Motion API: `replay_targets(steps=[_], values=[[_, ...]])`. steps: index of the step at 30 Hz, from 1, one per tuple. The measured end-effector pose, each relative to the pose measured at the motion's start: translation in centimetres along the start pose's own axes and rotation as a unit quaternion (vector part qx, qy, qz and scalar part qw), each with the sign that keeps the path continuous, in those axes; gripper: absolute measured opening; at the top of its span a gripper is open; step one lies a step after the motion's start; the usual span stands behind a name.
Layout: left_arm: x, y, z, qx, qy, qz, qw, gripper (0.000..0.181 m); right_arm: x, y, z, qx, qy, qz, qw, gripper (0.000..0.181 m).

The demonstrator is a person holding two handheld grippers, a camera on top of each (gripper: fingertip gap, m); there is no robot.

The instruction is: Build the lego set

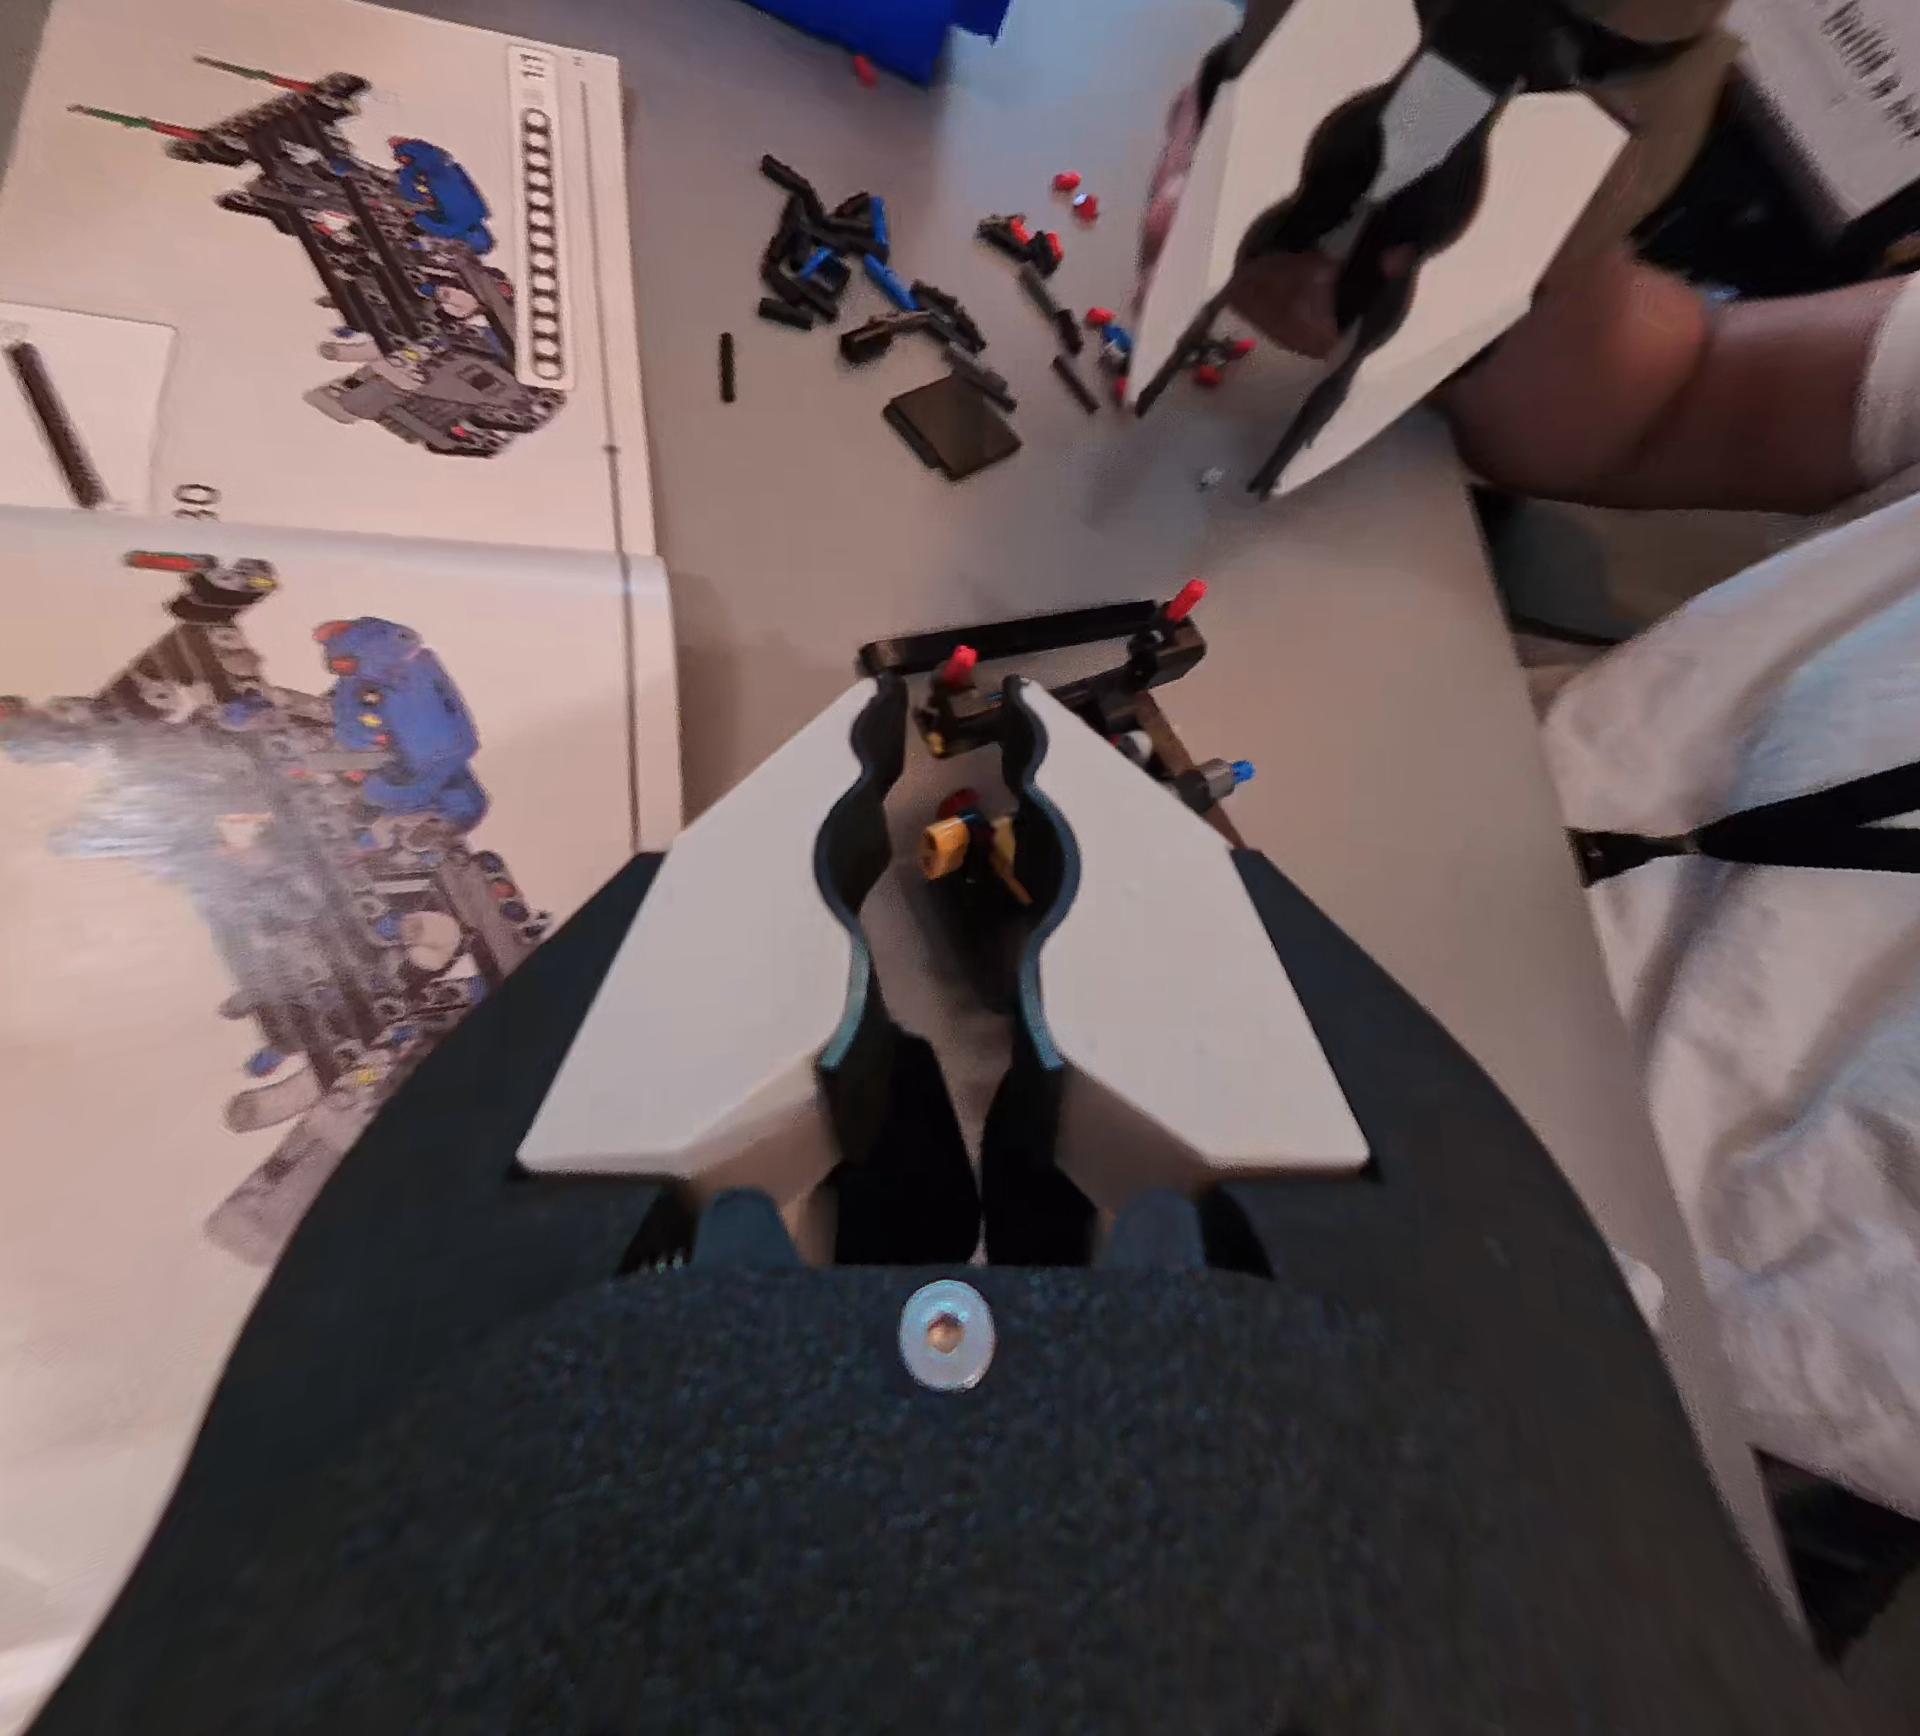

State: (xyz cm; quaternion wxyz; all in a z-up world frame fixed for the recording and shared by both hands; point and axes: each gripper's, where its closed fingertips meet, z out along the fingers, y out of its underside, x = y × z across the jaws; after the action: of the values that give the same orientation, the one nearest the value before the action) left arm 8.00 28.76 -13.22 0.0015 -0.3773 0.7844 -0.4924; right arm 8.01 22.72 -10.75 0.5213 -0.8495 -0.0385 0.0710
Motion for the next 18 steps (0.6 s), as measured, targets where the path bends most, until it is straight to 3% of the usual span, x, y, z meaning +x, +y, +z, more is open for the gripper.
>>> replay_targets(steps=[1, 7, 9, 18], values=[[0.3, 0.1, 0.1, 0.005, 0.021, -0.012, 1.0, 0.015, 0.2, -1.1, 0.5, 0.023, -0.018, -0.02, 0.999, 0.028], [0.5, 0.8, 0.9, 0.016, 0.077, -0.052, 0.996, 0.013, 1.1, -0.3, 5.1, 0.018, -0.078, -0.088, 0.993, 0.02], [0.6, 0.7, 1.0, 0.025, 0.087, -0.058, 0.994, 0.012, 1.5, 0.0, 5.6, 0.017, -0.074, -0.094, 0.993, 0.011], [0.7, 0.6, 1.3, 0.027, 0.091, -0.055, 0.994, 0.011, 1.3, 0.0, 6.3, 0.034, -0.087, -0.075, 0.993, 0.004]])
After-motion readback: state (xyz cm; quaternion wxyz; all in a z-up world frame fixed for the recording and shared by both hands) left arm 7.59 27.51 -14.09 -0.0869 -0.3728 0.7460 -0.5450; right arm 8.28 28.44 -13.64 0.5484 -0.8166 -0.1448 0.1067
